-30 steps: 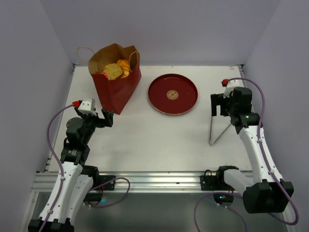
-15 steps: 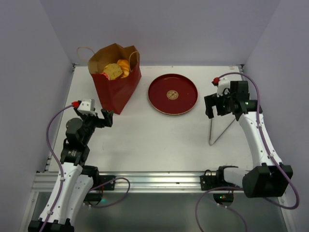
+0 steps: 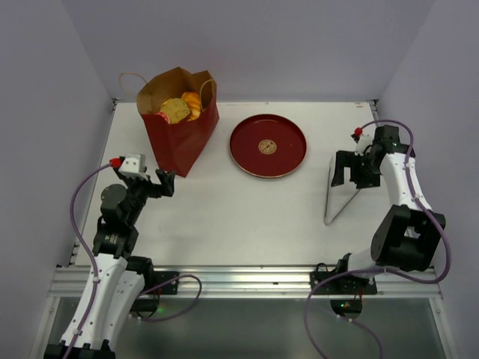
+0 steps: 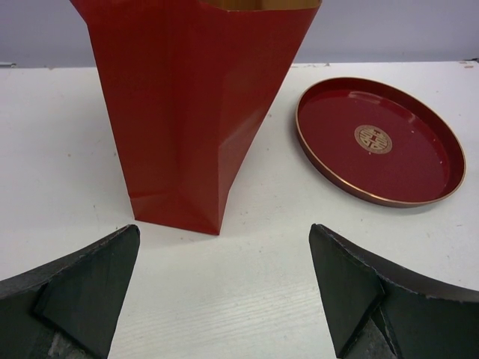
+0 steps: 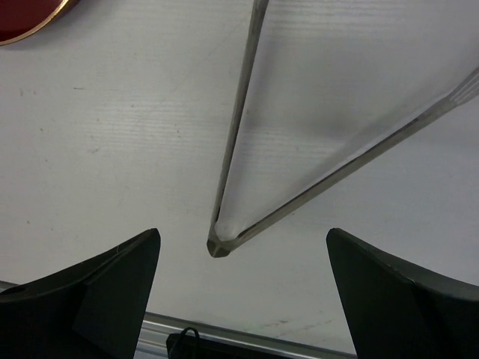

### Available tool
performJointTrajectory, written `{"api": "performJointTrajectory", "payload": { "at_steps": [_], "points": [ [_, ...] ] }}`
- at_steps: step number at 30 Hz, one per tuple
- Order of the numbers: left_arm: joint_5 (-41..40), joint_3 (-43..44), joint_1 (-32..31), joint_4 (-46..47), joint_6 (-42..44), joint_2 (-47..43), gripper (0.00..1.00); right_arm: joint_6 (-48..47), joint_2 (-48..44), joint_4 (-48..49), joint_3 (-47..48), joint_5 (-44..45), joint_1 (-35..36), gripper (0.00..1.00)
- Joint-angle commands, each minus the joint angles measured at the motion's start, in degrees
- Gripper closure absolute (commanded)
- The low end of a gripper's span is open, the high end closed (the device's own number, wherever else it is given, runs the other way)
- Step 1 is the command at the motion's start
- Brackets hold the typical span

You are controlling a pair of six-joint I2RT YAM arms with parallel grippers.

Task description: Take the fake bread out of the paper bag

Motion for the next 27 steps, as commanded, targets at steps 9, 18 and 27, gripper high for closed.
{"api": "performJointTrajectory", "payload": {
  "at_steps": [9,18,27],
  "points": [
    [0.0,0.16,-0.85,2.91,1.02,-2.14,0.01,9.12,6.88,-1.42,-5.34,0.32,-3.95,0.01],
    [-0.09,0.16,-0.94,2.91,1.1,-1.88,0.01,18.43,5.31,10.8,-11.32,1.1,-4.12,0.01],
    [-0.26,0.16,-0.94,2.91,1.28,-1.17,0.0,23.09,4.52,18.44,-13.34,3.31,-3.86,0.01]
  ]
}}
